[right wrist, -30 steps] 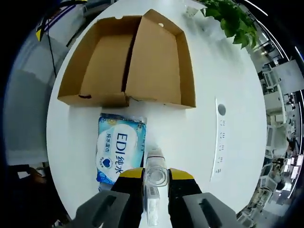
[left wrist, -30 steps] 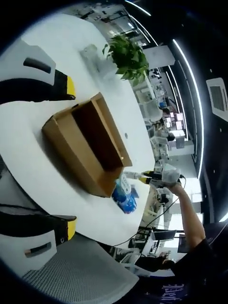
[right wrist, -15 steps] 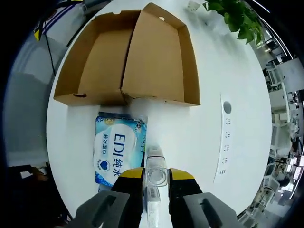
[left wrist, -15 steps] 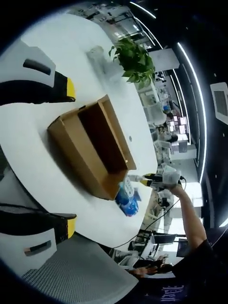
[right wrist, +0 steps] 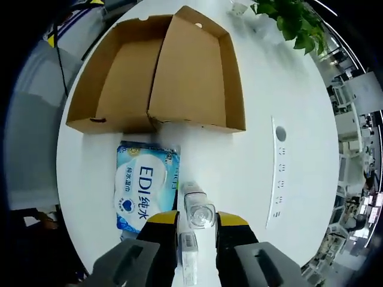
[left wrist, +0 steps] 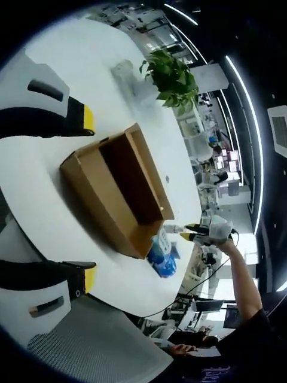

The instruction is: Operate the shoe box by opening the lid, removing the specified soft item, and placing it in the target area until the item is outside and the box remains undamaged.

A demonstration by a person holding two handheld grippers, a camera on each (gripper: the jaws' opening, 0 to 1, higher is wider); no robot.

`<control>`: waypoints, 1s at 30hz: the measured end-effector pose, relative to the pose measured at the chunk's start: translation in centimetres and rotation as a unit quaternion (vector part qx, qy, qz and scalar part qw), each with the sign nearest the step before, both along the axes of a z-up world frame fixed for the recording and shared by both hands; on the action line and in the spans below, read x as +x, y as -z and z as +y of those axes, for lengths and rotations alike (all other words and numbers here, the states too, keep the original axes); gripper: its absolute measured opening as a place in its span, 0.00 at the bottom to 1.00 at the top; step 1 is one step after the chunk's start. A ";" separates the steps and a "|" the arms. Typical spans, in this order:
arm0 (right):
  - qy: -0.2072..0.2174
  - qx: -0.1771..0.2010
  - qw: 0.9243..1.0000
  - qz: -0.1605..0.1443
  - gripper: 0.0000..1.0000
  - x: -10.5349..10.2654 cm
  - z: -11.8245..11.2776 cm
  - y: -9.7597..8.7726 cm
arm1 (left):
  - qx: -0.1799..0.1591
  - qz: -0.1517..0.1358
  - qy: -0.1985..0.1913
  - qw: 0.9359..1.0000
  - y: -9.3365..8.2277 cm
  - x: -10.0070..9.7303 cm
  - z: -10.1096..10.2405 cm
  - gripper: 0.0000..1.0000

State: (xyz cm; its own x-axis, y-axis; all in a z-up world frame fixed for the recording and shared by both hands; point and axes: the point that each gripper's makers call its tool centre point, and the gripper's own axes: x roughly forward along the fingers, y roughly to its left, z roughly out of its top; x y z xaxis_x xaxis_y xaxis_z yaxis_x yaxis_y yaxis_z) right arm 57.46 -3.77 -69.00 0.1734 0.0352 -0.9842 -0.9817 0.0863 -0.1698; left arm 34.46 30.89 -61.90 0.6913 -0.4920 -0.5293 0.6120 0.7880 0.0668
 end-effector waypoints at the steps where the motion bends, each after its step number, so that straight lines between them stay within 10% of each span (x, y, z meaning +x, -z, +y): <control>1: 0.001 -0.002 1.000 -0.001 0.22 0.0 -0.1 0.0 | 0.000 0.001 -0.003 1.000 0.0 0.1 0.1 0.82; 13: 0.063 0.103 0.993 -0.019 0.30 0.6 3.5 -2.4 | -0.011 0.029 -0.082 0.996 0.7 3.4 2.4 0.47; 30: 0.285 0.215 0.933 -0.041 0.25 2.9 7.4 -1.4 | -0.022 0.111 -0.175 0.978 5.5 5.5 5.3 0.15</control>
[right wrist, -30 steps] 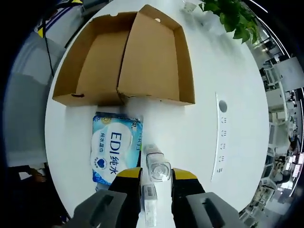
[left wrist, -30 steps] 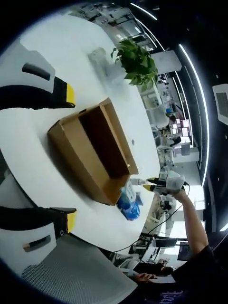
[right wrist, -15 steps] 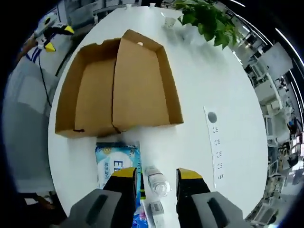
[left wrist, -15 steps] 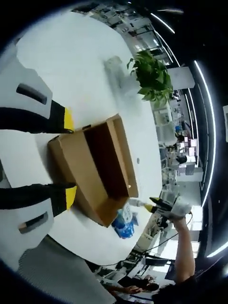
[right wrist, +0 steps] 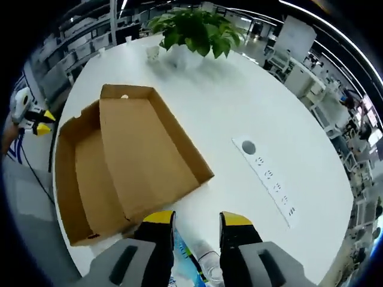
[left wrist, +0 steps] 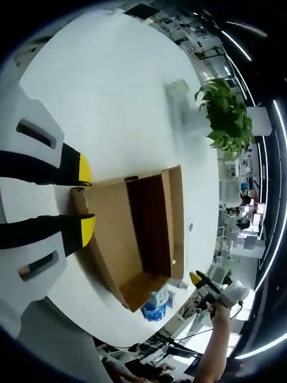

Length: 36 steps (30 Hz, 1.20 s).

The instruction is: Operate the shoe box by opening the lid, removing the specified soft item, and placing it in the target area until the item is outside and the box remains undamaged.

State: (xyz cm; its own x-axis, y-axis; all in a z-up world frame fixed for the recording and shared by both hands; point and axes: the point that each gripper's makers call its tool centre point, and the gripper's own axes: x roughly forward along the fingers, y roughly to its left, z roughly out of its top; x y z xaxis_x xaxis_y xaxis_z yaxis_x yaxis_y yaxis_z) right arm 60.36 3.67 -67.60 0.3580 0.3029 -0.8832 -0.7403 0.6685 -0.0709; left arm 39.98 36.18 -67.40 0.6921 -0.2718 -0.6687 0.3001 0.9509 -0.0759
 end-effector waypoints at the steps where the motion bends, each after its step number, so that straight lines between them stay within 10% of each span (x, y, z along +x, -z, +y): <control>1: 0.018 0.008 1.000 0.007 0.25 0.0 0.2 0.4 | 0.000 0.002 -0.001 1.000 0.1 0.1 0.0 0.15; 25: 0.163 0.070 0.983 0.042 0.19 1.7 3.1 4.9 | -0.022 0.071 -0.035 0.997 3.4 2.1 0.6 0.04; 36: 0.214 0.085 0.971 0.057 0.01 1.2 2.4 5.6 | -0.047 0.069 -0.058 0.995 3.5 2.0 0.7 0.02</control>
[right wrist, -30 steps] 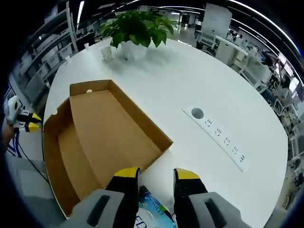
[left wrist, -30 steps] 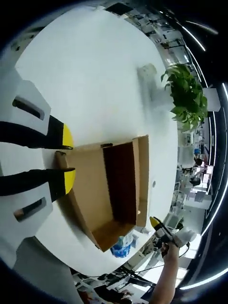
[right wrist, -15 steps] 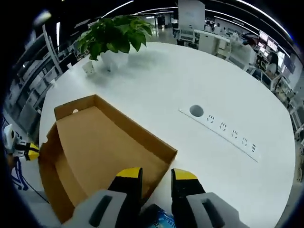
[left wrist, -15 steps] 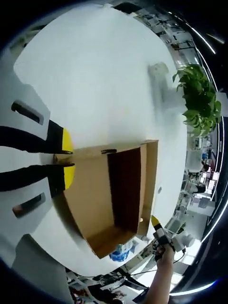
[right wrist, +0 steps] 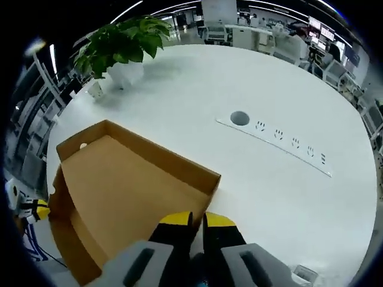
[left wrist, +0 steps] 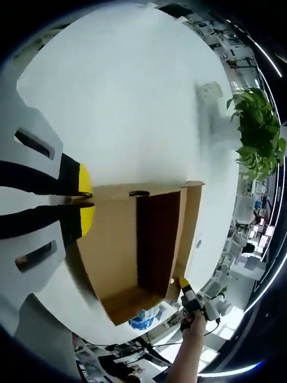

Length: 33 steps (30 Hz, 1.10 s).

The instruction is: Operate the shoe box by opening the lid, removing the specified soft item, and placing it in the target area until the item is outside and the box remains undamaged.

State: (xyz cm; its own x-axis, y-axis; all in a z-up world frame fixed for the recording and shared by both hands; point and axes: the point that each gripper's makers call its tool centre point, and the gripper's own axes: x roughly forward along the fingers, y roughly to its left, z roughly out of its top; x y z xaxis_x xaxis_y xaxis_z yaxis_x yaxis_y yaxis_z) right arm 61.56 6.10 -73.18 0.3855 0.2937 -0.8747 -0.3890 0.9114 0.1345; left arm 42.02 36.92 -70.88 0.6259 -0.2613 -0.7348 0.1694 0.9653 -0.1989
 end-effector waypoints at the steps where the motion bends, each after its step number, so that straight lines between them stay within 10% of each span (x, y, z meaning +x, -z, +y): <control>1: 0.001 -0.002 1.000 -0.001 0.00 -0.1 0.0 -0.1 | 0.001 -0.001 0.000 1.000 0.0 0.0 0.0 0.02; 18: 0.014 0.048 0.996 -0.079 0.00 -0.4 0.1 -3.4 | -0.008 -0.001 -0.008 1.000 0.1 0.0 0.0 0.01; 33: -0.042 0.099 0.967 -0.232 0.00 -0.4 0.4 -9.0 | -0.017 -0.002 -0.026 1.000 0.1 0.0 -0.1 0.01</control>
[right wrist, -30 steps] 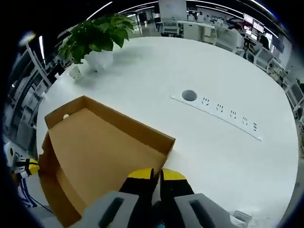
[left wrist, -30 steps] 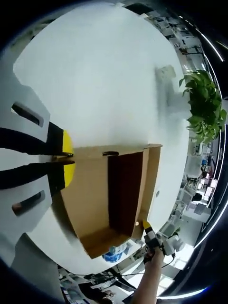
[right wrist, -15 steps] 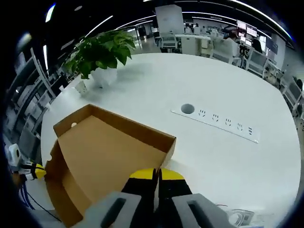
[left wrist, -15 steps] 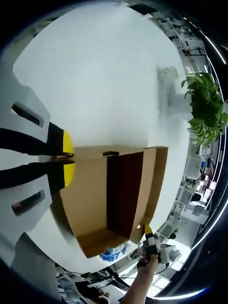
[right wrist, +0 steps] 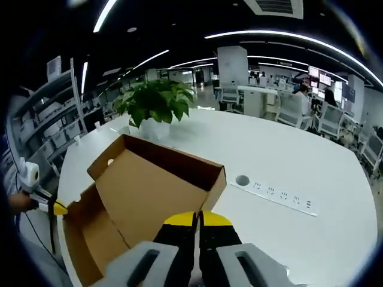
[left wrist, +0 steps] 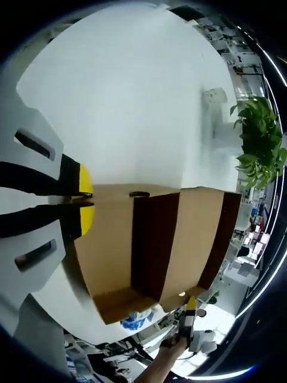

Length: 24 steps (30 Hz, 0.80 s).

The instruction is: Operate the shoe box by opening the lid, removing the specified soft item, and placing it in the target area until the item is outside and the box remains undamaged.

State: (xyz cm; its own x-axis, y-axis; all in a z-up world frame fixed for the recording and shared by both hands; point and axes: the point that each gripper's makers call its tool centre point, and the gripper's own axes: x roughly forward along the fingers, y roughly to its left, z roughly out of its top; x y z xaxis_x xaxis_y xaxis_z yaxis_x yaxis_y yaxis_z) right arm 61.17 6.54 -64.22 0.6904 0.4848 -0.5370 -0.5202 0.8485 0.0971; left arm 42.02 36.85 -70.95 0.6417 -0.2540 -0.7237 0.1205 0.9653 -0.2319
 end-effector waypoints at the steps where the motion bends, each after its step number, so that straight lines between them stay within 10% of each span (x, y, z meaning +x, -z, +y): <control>1: -0.003 -0.002 1.000 -0.007 0.00 -0.3 0.0 -0.3 | 0.001 -0.001 0.000 1.000 0.0 0.0 0.0 0.01; 24: -0.016 0.027 0.995 -0.091 0.00 -8.2 0.4 -3.9 | -0.001 -0.014 0.001 1.000 -0.1 -0.2 0.0 0.01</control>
